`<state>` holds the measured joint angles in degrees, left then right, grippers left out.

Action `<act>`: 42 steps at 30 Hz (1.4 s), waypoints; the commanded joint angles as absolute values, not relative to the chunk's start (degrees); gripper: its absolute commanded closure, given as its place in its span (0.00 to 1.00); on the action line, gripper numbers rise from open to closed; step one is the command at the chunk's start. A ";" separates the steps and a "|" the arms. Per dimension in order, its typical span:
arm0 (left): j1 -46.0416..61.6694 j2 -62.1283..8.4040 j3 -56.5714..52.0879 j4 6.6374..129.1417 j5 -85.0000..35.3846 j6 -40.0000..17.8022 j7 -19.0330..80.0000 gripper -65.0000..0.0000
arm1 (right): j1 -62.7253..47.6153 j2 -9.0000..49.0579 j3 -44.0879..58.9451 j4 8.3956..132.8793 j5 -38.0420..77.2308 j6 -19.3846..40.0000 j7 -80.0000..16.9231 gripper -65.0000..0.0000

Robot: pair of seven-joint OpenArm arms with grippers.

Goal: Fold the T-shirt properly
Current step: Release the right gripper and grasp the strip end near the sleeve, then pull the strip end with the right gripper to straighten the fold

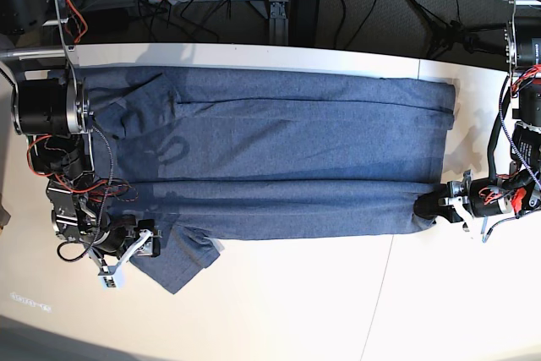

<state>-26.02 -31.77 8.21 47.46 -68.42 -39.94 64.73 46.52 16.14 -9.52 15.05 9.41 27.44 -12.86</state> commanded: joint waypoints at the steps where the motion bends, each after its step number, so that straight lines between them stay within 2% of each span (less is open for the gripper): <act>1: -27.64 -32.88 7.90 48.27 -69.65 -40.00 64.07 1.00 | 47.09 15.94 -9.74 15.00 8.95 30.37 -16.10 0.53; 6: -27.77 -32.88 7.90 48.27 -69.63 -40.00 63.66 1.00 | 47.09 16.40 -9.72 15.07 7.05 30.24 -11.88 0.97; 7: -27.79 -32.88 7.92 48.27 -69.63 -40.00 63.64 1.00 | 47.09 16.36 -9.72 15.16 5.80 30.24 -11.29 1.00; 11: -27.97 -32.88 7.90 48.27 -69.41 -40.00 63.00 1.00 | 46.94 16.38 -9.72 15.84 0.62 30.22 -9.80 1.00; 17: -28.38 -32.88 7.90 48.27 -67.07 -40.00 62.35 1.00 | 44.36 16.75 -9.72 22.22 0.16 30.24 -9.39 1.00; 22: -29.39 -33.06 7.92 49.01 -66.63 -40.00 63.75 1.00 | 38.87 19.11 -9.72 34.24 0.34 30.30 -9.43 1.00; 32: -27.11 -34.02 7.92 56.86 -66.61 -40.00 64.16 1.00 | 22.83 28.45 -9.69 64.53 4.10 30.24 -9.43 1.00; 37: -21.43 -34.02 7.92 63.44 -66.63 -40.00 64.51 1.00 | 15.16 31.75 -8.49 74.46 5.02 30.22 -9.43 1.00; 42: -18.15 -34.68 7.90 67.40 -66.63 -40.00 64.51 1.00 | 8.10 32.56 -1.87 81.25 6.96 30.24 -9.43 1.00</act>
